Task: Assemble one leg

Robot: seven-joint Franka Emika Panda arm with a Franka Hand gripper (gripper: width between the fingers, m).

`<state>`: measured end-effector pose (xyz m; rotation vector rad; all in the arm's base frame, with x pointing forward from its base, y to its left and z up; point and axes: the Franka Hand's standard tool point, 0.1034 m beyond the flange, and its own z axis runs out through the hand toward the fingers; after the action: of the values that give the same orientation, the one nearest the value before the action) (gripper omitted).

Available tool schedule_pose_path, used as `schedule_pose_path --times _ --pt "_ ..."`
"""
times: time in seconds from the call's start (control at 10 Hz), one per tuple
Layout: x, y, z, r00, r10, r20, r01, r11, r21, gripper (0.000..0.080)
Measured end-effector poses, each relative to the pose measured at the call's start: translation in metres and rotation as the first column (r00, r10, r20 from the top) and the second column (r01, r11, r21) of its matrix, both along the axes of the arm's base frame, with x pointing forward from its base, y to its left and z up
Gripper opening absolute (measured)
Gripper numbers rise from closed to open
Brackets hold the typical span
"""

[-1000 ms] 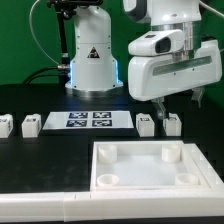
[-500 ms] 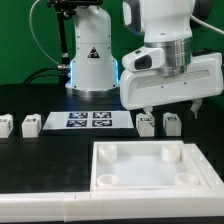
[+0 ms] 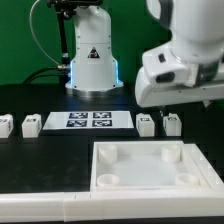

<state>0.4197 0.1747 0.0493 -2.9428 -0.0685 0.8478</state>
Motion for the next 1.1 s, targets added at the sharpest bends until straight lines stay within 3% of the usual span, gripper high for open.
schedule_pose_path --times 0.1,0.2,0.3,0.4,0.5,0.7,1.1 --pt "0.005 0.004 -0.003 0.995 0.009 -0.101 -0.008 1.0 0.002 0.0649" --pt "0.007 0.002 -0.008 0.993 0.024 -0.117 -0.022 1.0 0.02 0.0649" --pt "-0.004 -0.001 -0.004 0.973 0.037 -0.229 -0.034 0.999 0.014 0.0649" --pt "0.006 0.002 -0.011 0.978 0.032 -0.204 -0.028 0.999 0.021 0.0649" --pt "0.004 0.002 -0.011 0.979 0.027 -0.203 -0.024 1.0 0.015 0.0649" --pt "-0.012 0.004 -0.023 0.97 -0.005 -0.243 -0.002 1.0 -0.025 0.0649" --pt "-0.025 0.001 -0.034 0.968 -0.009 -0.25 0.0 0.999 -0.035 0.0649"
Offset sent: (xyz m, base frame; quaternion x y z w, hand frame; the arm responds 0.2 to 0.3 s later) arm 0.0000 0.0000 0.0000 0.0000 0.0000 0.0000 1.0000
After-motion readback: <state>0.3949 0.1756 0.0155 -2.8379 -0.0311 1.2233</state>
